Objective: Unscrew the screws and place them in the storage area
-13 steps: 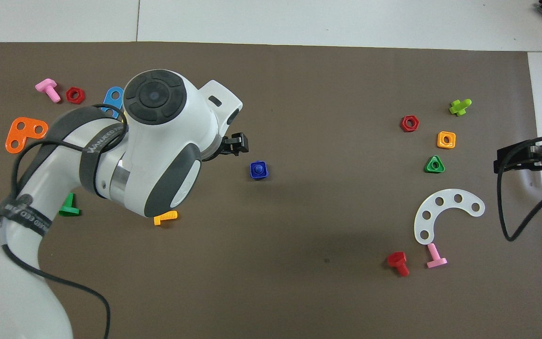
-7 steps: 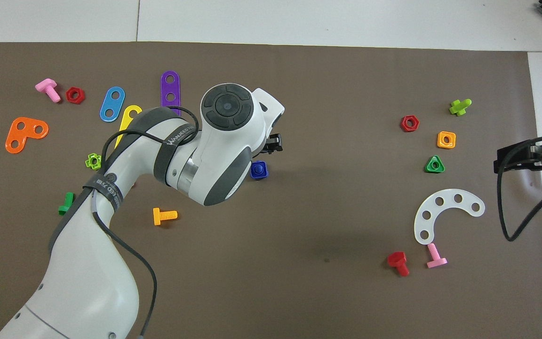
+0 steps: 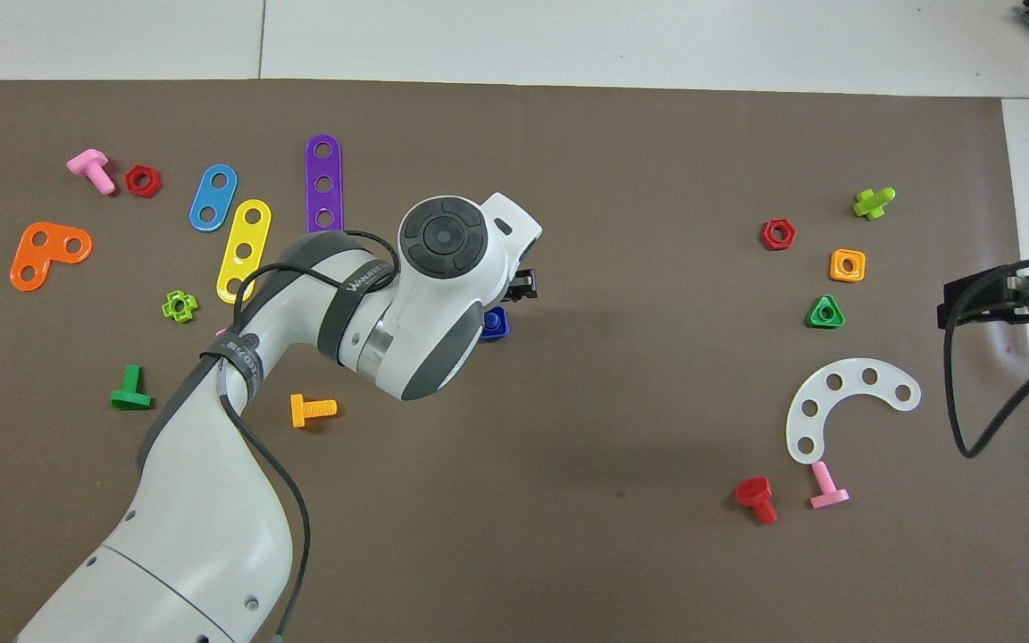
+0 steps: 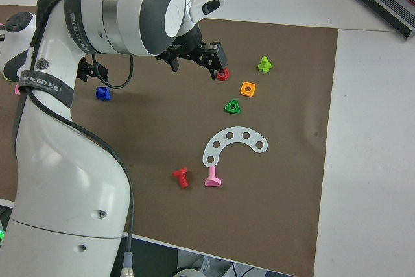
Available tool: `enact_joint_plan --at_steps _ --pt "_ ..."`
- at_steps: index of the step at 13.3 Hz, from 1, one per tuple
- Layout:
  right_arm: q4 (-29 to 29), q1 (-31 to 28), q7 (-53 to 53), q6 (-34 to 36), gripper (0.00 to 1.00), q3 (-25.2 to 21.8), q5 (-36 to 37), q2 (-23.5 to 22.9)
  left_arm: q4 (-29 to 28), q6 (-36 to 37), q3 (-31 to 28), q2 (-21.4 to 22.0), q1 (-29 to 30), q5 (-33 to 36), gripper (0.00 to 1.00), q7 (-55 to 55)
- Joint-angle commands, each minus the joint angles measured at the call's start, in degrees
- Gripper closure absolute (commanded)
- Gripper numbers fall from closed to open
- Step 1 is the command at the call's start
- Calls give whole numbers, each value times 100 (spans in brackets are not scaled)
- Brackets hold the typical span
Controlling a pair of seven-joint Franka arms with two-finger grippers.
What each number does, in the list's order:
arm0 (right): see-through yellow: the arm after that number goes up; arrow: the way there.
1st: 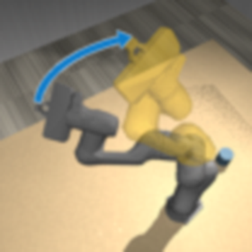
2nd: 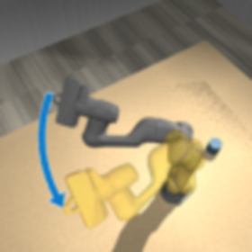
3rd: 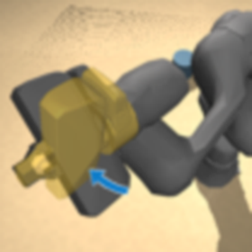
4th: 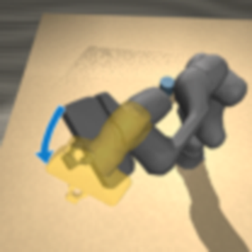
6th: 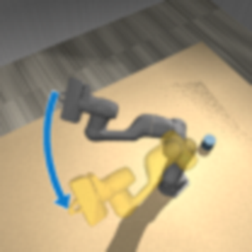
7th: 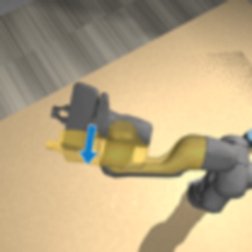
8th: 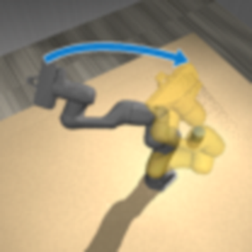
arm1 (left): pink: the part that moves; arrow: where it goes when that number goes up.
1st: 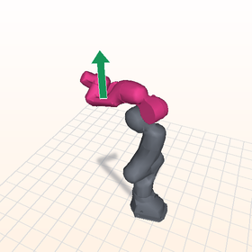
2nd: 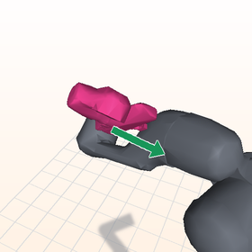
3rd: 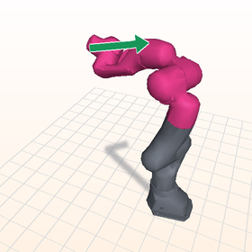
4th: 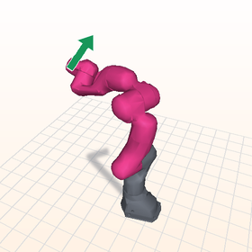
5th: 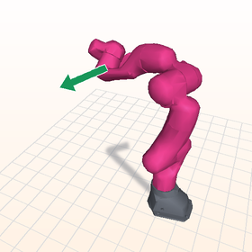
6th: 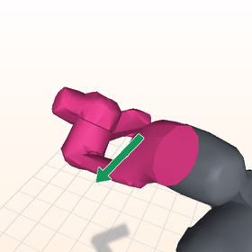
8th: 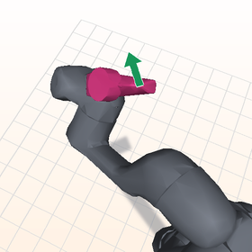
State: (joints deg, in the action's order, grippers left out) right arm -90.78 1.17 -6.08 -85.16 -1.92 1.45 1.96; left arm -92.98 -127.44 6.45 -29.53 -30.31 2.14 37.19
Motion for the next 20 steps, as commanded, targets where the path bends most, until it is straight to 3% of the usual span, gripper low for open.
enact_joint_plan --at_steps 1,9,16,20 --pt "-116 -29 63 61 0 25 -31 129 -230 -211 -92 114 -150 146 8 78" --pt "-116 -29 63 61 0 25 -31 129 -643 -361 -83 211 -282 155 19 51" --pt "-116 -29 63 61 0 25 -31 129 -731 -361 -83 238 -274 146 39 43" --pt "-116 -29 63 61 0 25 -31 129 -722 -343 -83 238 -265 146 45 43"
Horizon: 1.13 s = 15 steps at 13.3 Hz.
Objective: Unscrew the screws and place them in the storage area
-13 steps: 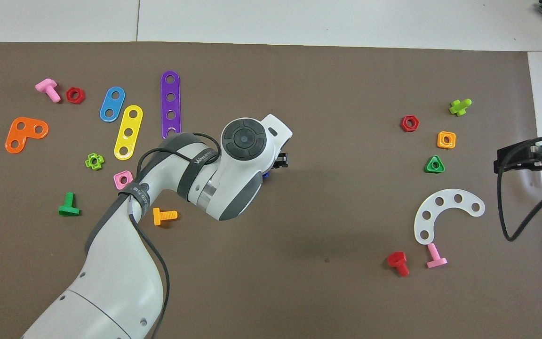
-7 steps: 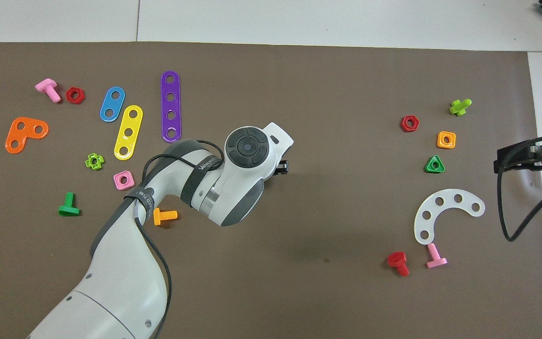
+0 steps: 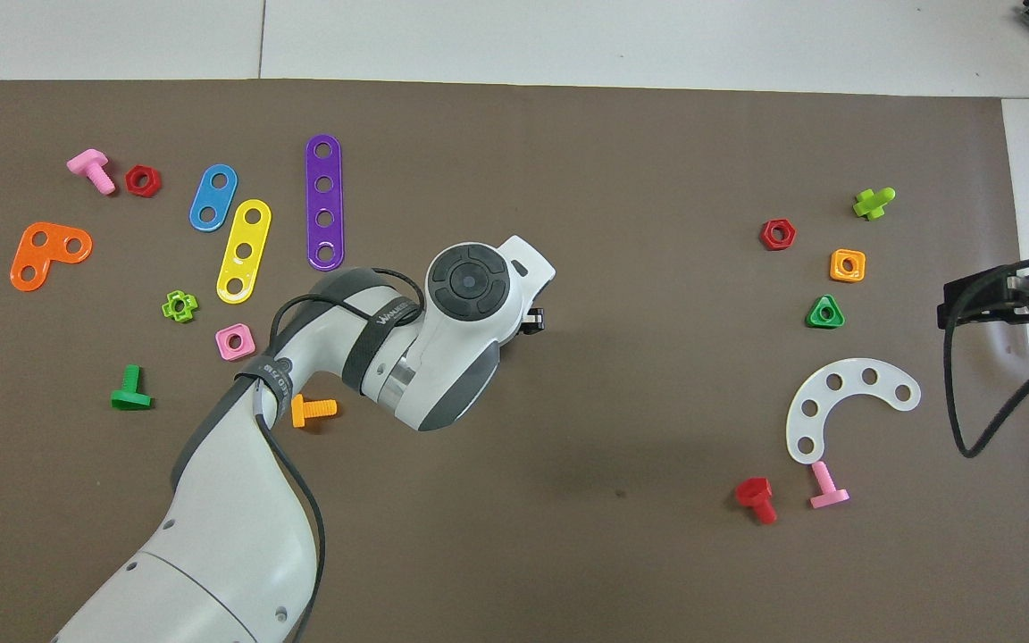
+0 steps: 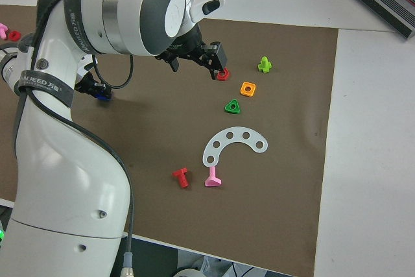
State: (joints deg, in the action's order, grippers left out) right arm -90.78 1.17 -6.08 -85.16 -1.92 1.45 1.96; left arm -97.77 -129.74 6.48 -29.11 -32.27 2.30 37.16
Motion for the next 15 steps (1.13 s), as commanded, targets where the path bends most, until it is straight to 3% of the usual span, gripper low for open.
enact_joint_plan --at_steps 1,15 --pt "-116 -29 63 61 0 25 -31 129 -233 -96 -94 196 -60 130 46 46" --pt "-116 -29 63 61 0 25 -22 129 109 317 -94 169 -42 121 69 54"
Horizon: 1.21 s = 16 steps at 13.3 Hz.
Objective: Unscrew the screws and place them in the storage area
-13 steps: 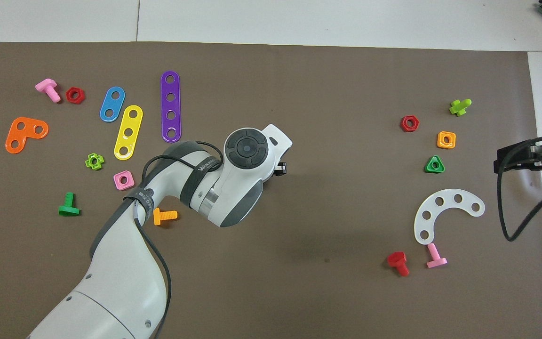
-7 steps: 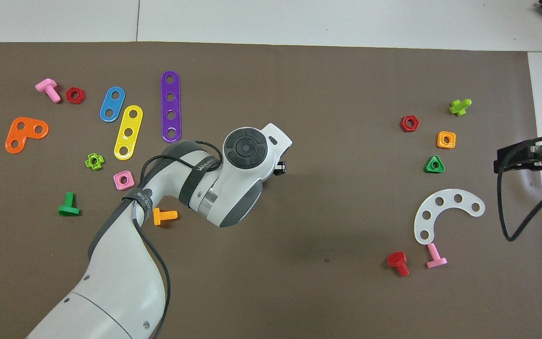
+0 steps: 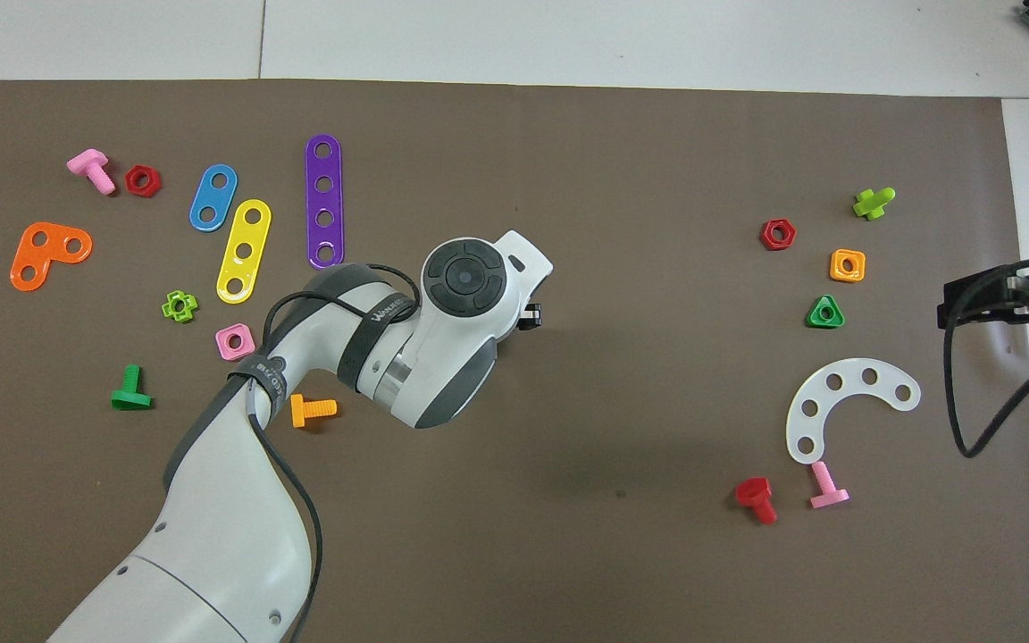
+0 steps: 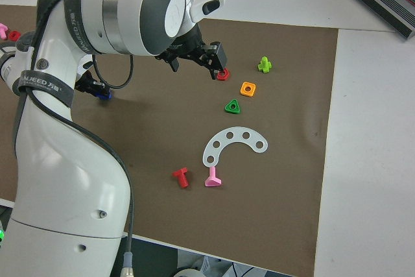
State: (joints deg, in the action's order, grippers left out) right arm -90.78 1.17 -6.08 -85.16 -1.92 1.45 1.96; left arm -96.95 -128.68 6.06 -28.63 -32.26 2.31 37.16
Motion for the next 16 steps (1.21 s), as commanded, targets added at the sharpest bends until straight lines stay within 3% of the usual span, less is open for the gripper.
enact_joint_plan --at_steps 1,10,16 --pt "-116 -29 63 61 0 25 -31 129 36 220 -52 130 -35 103 73 46" --pt "-116 -29 63 61 0 25 -23 129 1186 1529 -78 33 53 -196 75 28" --pt "-116 -29 63 61 0 25 -31 129 951 1662 -79 252 921 -178 79 -901"
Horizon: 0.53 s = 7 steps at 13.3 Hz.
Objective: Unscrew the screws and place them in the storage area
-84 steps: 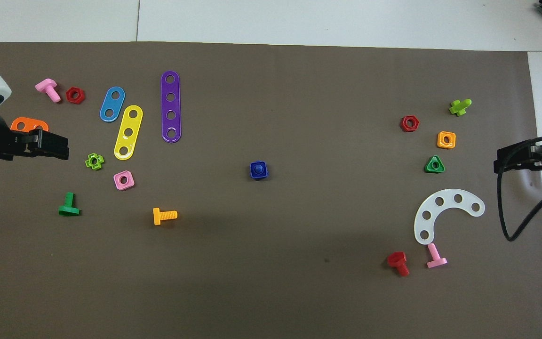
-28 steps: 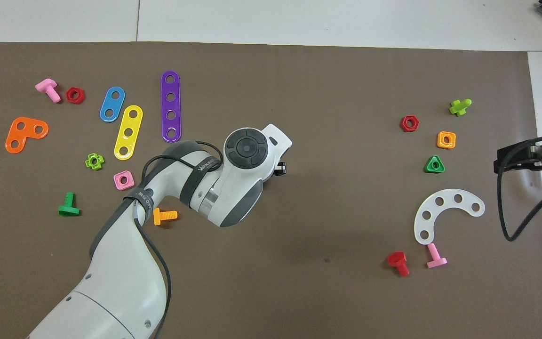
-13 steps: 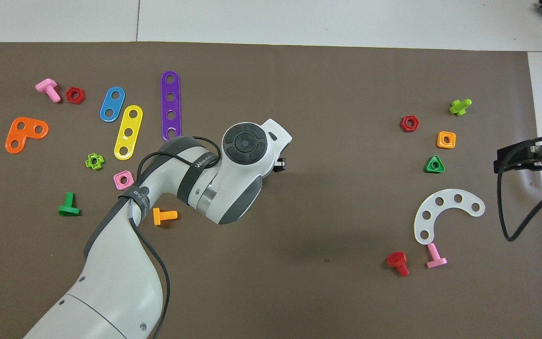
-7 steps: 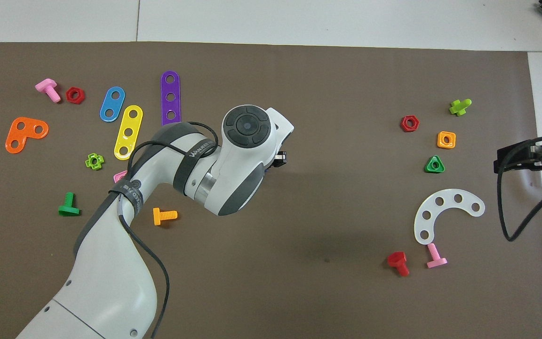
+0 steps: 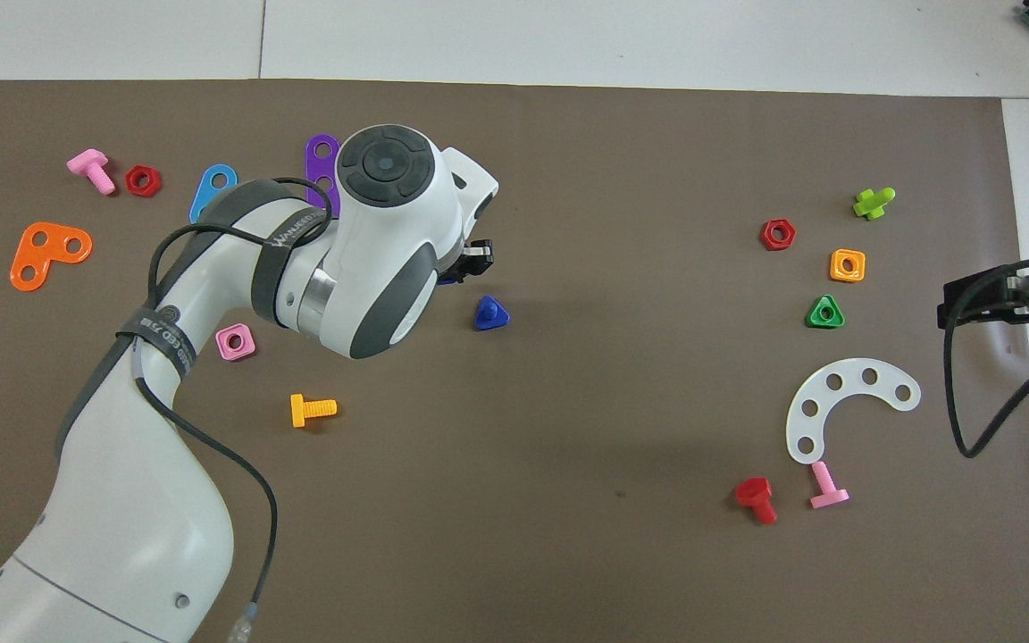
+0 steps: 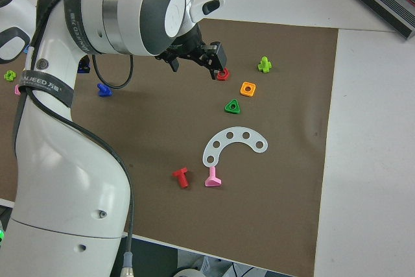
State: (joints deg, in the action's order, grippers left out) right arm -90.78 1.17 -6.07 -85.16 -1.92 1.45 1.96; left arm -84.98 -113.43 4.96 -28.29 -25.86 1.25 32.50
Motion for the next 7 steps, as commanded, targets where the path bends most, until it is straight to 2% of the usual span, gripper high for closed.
enact_joint_plan --at_steps 1,6,7 --pt "-116 -29 63 61 0 25 -23 129 -386 128 32 315 448 -72 79 -751" --pt "-185 23 115 -17 0 51 -31 155 -1458 -13 41 772 1231 -98 79 -2342" --pt "-169 84 107 -357 0 43 -31 112 -1660 -91 41 842 1346 -98 79 -2554"
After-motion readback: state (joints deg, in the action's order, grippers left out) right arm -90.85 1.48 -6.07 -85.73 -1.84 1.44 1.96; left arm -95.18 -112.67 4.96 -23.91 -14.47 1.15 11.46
